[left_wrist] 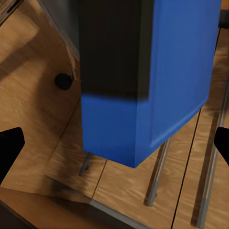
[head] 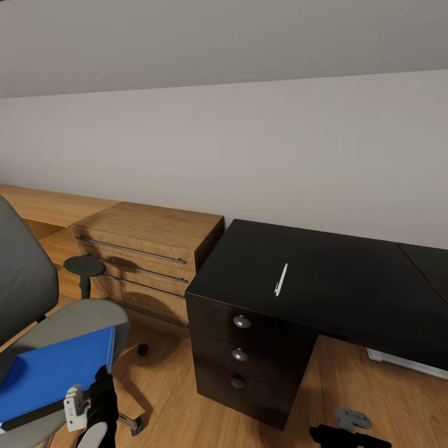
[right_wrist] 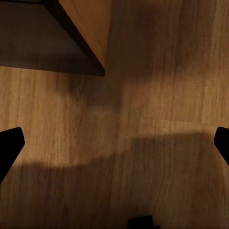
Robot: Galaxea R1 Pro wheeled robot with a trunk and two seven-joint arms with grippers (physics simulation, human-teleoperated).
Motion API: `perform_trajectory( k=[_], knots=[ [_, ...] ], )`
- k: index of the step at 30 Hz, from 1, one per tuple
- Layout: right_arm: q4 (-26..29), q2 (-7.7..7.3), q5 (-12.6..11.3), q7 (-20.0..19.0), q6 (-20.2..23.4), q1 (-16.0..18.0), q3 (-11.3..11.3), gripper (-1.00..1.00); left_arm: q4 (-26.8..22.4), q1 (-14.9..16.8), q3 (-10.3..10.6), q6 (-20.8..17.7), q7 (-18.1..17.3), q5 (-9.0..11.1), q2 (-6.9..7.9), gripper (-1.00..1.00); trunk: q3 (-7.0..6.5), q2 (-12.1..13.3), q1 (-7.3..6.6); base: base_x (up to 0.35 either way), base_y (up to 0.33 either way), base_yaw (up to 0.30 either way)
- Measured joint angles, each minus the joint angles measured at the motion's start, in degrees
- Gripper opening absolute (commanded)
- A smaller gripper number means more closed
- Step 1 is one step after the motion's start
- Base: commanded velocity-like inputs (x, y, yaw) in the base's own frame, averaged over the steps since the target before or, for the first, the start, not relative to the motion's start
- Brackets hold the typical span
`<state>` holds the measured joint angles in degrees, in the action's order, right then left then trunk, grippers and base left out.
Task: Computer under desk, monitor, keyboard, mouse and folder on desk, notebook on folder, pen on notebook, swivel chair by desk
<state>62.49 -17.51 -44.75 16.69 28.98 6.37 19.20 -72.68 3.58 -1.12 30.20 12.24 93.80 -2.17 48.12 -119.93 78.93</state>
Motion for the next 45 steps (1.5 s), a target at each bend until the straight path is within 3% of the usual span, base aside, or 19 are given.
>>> perform_trajectory(
  k=[30,45],
  knots=[
    [0.00,-0.03,-0.01,0.05,0.00,0.00,0.02,1.00,0.68,0.11,-0.24,0.00,0.00,0.00,0.30,1.00,0.00,0.00,0.00,0.033,0.000,0.000],
    [0.00,0.00,-0.01,0.09,0.00,0.00,0.06,1.00,-0.12,0.13,-0.23,0.00,-0.05,0.07,1.89,1.00,0.00,0.00,0.00,0.000,0.000,0.000]
  ],
)
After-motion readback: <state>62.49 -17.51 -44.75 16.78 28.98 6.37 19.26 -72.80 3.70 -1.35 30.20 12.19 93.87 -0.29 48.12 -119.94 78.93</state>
